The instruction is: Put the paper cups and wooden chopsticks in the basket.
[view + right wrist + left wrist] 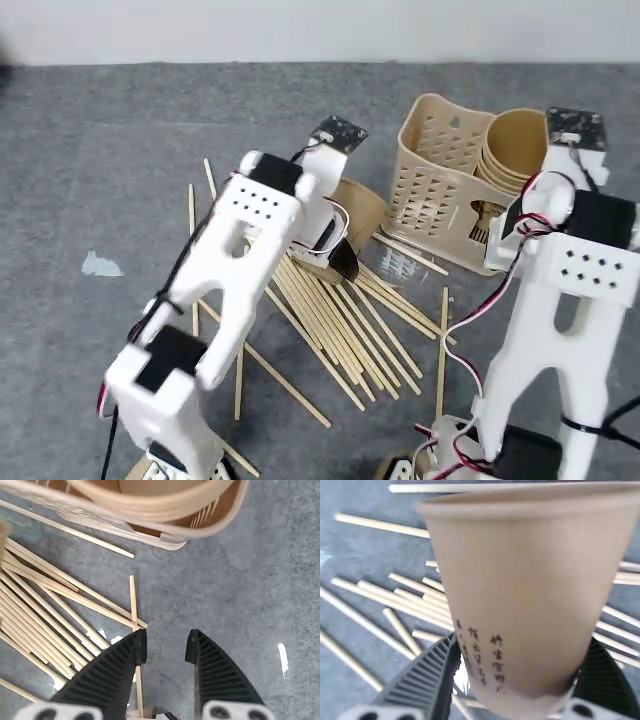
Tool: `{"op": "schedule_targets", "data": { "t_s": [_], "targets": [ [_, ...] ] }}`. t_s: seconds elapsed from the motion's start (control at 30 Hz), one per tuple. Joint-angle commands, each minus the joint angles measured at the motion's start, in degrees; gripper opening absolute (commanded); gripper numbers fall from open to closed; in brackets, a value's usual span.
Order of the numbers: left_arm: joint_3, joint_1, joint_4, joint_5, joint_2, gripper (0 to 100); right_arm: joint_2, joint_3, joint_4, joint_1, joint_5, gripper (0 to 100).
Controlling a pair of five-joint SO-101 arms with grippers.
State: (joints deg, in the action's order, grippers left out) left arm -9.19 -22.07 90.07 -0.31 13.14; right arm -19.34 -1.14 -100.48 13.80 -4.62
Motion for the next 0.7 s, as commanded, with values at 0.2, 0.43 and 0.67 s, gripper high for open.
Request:
{"op": "schedule_targets", "data": {
  "t_s": [0.2, 0.43, 0.67],
  "targets": [
    [0.48, -0.26, 8.62, 0.09, -19.78, 34, -17.71, 3.08, -1.89, -0.40, -0.79, 13.9],
    [12.35, -0.62, 5.27, 0.00, -39.03, 34, -24.75, 2.99, -1.98, -0.48, -10.11, 13.9],
    [30.20, -0.35, -3.08, 0.09, -59.60, 35, -25.10, 2.99, -2.07, -2.68, -23.47, 14.3]
  ]
}}
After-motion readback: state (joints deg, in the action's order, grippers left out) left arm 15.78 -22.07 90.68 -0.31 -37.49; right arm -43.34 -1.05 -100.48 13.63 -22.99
